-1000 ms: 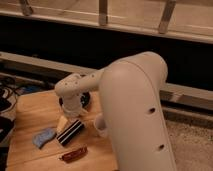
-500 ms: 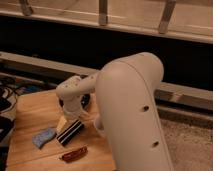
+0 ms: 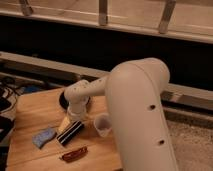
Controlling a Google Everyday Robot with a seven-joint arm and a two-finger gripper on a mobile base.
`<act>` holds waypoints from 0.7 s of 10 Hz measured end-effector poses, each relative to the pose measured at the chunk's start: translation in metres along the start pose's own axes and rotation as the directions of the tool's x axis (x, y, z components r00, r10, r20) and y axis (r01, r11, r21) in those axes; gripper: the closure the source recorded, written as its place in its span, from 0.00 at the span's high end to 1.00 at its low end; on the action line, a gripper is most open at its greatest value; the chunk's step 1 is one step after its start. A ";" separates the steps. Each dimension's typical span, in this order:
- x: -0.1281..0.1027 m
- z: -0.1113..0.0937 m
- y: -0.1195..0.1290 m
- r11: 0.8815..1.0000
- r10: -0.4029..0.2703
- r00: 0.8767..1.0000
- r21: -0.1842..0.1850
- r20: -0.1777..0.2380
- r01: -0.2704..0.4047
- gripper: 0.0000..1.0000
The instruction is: Place the eraser on the white sponge
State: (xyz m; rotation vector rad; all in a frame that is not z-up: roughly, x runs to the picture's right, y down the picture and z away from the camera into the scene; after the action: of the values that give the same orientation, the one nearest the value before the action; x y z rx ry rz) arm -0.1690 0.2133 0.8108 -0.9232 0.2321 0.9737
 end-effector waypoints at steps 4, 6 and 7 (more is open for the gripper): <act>-0.003 0.018 -0.001 0.999 0.035 0.999 -0.027 0.011 -0.035 1.00; -0.004 0.025 0.000 0.997 0.067 0.998 -0.030 0.008 -0.067 1.00; -0.002 0.025 -0.001 0.996 0.092 0.996 -0.010 0.004 -0.092 1.00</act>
State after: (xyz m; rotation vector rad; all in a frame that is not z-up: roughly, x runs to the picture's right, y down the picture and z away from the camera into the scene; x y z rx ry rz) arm -0.1744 0.2310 0.8276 -0.9261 0.2686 1.0625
